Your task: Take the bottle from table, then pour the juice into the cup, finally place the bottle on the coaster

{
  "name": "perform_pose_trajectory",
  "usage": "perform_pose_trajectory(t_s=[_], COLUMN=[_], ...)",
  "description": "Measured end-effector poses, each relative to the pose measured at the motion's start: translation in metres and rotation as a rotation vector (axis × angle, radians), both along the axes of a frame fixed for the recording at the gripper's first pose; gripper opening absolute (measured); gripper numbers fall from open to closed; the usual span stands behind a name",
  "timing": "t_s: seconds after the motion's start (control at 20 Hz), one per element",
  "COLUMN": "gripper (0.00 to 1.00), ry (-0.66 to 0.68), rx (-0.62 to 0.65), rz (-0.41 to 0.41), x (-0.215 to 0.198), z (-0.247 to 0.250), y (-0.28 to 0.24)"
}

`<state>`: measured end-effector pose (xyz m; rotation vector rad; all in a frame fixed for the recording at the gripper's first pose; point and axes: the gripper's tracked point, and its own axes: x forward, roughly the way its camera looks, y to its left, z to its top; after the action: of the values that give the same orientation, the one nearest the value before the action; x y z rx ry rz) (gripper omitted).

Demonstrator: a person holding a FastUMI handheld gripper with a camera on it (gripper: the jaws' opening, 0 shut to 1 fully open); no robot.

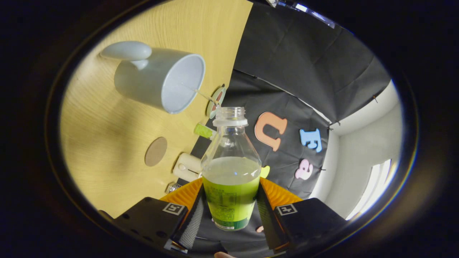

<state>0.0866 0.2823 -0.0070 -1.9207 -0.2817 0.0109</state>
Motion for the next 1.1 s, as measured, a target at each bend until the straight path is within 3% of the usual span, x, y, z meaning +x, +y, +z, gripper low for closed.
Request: perform_pose_trajectory(t_s=[1.1], gripper=[0.78], ry=[-0.013], rx=[-0.048], rz=[0.001], x=[-0.0038], z=[0.0023], y=[0.01])
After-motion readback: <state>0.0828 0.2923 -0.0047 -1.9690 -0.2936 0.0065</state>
